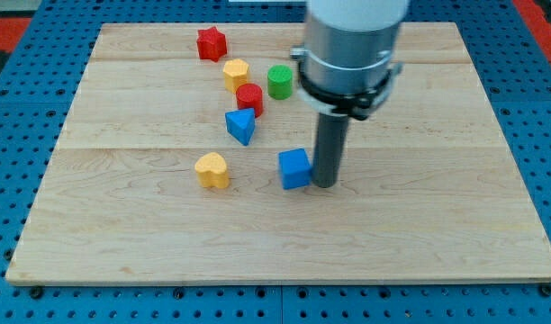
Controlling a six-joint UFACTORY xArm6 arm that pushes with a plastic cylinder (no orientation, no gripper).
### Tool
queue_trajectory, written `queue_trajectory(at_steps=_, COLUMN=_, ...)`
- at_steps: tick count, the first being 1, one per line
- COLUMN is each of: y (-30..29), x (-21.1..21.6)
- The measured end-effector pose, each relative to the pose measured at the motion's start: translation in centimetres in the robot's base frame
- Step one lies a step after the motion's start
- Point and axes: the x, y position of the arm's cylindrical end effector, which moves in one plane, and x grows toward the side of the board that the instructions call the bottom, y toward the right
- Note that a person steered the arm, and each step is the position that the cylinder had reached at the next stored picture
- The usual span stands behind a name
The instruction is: Push the blue cube to the bottom side of the blue triangle
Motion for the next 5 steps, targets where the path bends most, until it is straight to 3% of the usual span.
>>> queue_trajectory(at_steps=5, y=-4.8, x=-3.2)
